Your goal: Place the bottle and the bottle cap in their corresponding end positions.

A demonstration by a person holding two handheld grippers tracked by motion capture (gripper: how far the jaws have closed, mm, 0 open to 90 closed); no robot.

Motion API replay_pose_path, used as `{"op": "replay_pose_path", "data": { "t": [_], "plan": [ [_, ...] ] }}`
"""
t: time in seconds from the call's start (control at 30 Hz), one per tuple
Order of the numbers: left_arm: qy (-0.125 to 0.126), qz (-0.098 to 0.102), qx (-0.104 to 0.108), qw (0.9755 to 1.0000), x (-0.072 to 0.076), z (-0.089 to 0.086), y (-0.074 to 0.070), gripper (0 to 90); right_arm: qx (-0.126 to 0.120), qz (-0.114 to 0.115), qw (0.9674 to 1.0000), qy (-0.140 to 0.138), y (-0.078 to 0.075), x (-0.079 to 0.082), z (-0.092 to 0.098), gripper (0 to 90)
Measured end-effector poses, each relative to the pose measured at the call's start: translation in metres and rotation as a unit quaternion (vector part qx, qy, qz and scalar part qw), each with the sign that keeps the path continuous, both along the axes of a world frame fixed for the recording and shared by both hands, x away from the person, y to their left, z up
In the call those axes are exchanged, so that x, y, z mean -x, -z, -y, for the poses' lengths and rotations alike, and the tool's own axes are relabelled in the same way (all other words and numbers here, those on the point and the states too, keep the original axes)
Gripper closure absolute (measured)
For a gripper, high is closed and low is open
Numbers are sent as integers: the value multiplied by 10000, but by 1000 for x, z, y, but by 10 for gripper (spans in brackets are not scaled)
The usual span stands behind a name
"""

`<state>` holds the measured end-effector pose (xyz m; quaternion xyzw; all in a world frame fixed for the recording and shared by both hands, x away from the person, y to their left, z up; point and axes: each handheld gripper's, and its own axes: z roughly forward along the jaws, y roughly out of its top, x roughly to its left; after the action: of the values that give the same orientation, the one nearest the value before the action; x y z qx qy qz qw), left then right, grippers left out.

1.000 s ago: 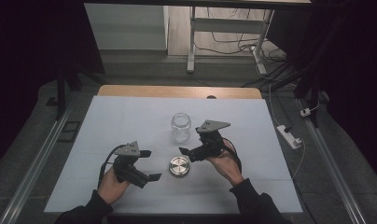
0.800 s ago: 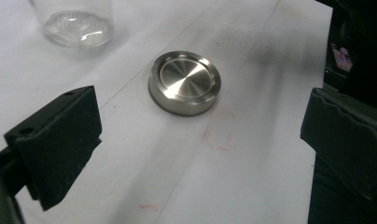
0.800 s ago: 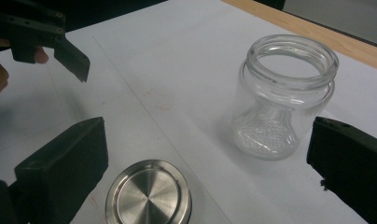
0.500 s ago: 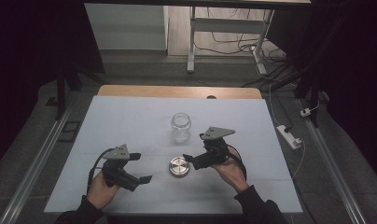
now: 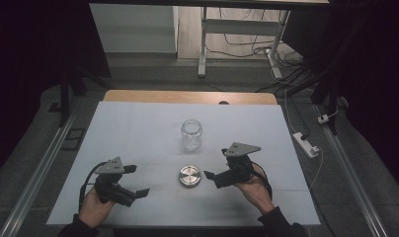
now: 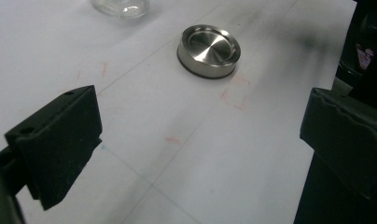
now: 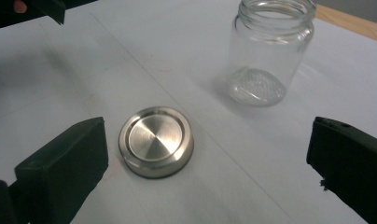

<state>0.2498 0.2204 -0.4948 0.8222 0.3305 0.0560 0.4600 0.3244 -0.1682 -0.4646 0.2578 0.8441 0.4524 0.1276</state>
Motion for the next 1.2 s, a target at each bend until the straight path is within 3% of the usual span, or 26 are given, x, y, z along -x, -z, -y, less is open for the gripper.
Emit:
{"op": "replay_pose_path", "data": {
  "t": [0.6,0.97,1.2],
  "plan": [
    [-669,27,-108,9977,31,-43,7,0,23,45,9985,540,4,30,54,0],
    [-1034,-69,-91,9946,46,-66,13,0,7,-9,9940,1091,10,53,95,0],
    [-1253,-143,-161,9919,54,-75,17,0,172,-38,9892,1454,18,67,117,0]
  ]
}}
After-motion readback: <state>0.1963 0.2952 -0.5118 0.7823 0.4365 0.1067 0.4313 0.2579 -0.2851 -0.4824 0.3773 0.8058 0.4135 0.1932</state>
